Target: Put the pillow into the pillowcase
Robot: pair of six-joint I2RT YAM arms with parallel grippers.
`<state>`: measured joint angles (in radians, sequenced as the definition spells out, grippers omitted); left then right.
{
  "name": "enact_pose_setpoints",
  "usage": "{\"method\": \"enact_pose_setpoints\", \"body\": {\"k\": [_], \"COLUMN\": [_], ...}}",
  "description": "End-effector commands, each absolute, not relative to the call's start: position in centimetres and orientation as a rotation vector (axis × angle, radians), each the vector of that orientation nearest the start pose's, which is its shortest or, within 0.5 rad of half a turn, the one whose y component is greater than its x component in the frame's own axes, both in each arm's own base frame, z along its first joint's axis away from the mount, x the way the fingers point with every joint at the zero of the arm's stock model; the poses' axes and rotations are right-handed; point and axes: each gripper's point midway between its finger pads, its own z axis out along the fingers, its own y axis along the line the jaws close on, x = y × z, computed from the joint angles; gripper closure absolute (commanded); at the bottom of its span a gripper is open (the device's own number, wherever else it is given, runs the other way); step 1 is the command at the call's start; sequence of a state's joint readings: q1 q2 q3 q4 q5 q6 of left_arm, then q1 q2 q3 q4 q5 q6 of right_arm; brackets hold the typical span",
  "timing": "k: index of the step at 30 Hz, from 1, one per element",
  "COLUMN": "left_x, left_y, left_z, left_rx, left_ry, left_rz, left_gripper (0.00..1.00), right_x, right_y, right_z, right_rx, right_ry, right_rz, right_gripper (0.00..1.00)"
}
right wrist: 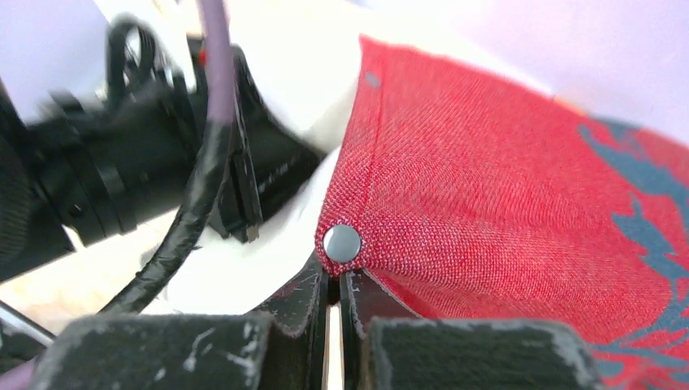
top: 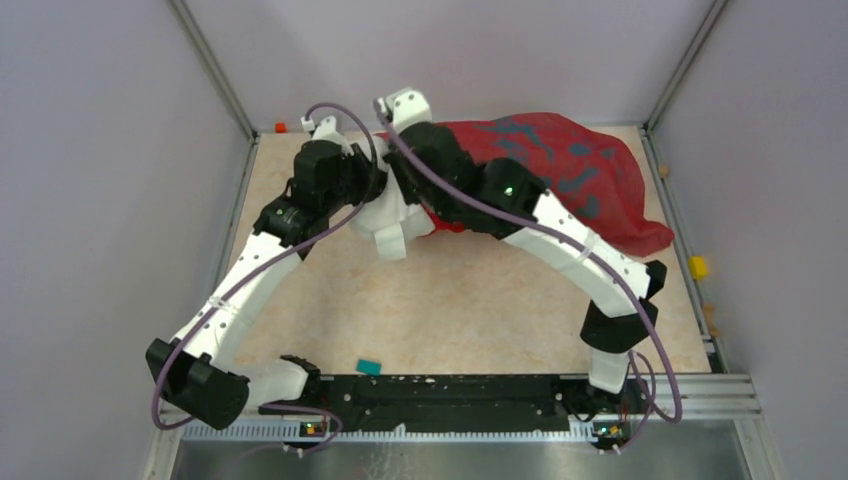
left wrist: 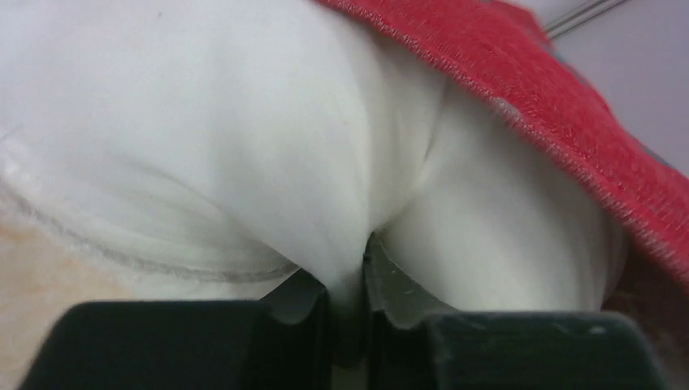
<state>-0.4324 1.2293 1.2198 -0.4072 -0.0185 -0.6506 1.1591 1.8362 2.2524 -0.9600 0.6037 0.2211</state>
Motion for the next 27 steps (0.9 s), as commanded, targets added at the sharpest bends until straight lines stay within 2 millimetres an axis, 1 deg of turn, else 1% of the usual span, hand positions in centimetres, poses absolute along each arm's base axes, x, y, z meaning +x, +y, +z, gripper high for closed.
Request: {"method": "enact_pose_setpoints", "body": {"k": [1,2,3,4,5,6,8,10,11,13,14,15,17,18,20,21,22,23,25,26,27], "left_x": [33.3,33.3,33.1,32.9,32.7,32.5,32.0,31.5,31.0,29.6,28.8,27.8,25.7,24.5,22.5,22.0,21.8,22.0,23.3,24.3,24.8], "left_y": [-22.0,-21.9,-21.8,-21.7,-21.8,-21.9,-21.7,-21.7,-22.1,-23.8,-24.6,-25.6,-27.7,-28.8,-30.5,-30.9,-31.0,-30.5,-28.7,-27.3,-26.4], "left_z": [35.2,35.5,36.0,36.3,36.7,36.9,36.7,35.6,34.8,32.7,32.0,31.7,32.1,32.7,34.5,35.4,36.3,36.7,37.2,37.0,36.6], "left_rx": [-0.014,0.006,0.03,0.053,0.083,0.114,0.136,0.149,0.161,0.196,0.213,0.237,0.276,0.308,0.362,0.373,0.368,0.345,0.266,0.204,0.183], "left_ry": [1.918,1.919,1.911,1.908,1.897,1.895,1.92,1.95,1.973,2.031,2.052,2.064,2.071,2.061,2.033,2.022,2.011,2.013,2.009,2.002,2.01], "left_rz": [-0.856,-0.845,-0.836,-0.824,-0.823,-0.822,-0.807,-0.803,-0.821,-0.877,-0.899,-0.921,-0.984,-1.018,-1.056,-1.063,-1.063,-1.035,-0.915,-0.825,-0.782], "left_gripper": [0.65,0.52,0.41,0.32,0.24,0.2,0.19,0.26,0.32,0.49,0.57,0.63,0.71,0.73,0.73,0.71,0.67,0.63,0.41,0.33,0.27], "right_x": [26.9,27.4,27.9,28.1,28.5,28.7,28.9,29.3,29.7,30.6,31.3,32.0,34.3,35.6,38.4,40.2,41.4,42.5,43.9,44.2,44.3], "right_y": [39.1,38.5,38.0,37.4,36.9,36.5,35.9,35.3,35.0,35.0,35.1,35.3,36.0,36.4,38.0,39.1,39.9,40.7,41.8,42.3,42.7], "right_z": [49.6,50.0,50.3,50.9,51.1,51.2,51.5,52.4,52.7,52.9,52.8,52.6,51.3,50.3,46.9,43.8,41.4,38.6,33.5,31.1,29.3], "right_rx": [-0.473,-0.458,-0.445,-0.434,-0.42,-0.414,-0.406,-0.388,-0.38,-0.371,-0.367,-0.364,-0.354,-0.349,-0.356,-0.365,-0.368,-0.375,-0.389,-0.394,-0.4], "right_ry": [1.66,1.66,1.661,1.652,1.647,1.643,1.633,1.616,1.61,1.601,1.599,1.601,1.622,1.641,1.707,1.766,1.819,1.876,1.979,2.03,2.061], "right_rz": [0.528,0.54,0.558,0.582,0.584,0.579,0.571,0.574,0.583,0.608,0.619,0.631,0.639,0.637,0.644,0.651,0.672,0.681,0.666,0.655,0.66], "right_gripper": [1.0,1.0,1.0,1.0,1.0,1.0,1.0,1.0,1.0,1.0,1.0,1.0,1.0,1.0,1.0,1.0,1.0,1.0,1.0,1.0,1.0]}}
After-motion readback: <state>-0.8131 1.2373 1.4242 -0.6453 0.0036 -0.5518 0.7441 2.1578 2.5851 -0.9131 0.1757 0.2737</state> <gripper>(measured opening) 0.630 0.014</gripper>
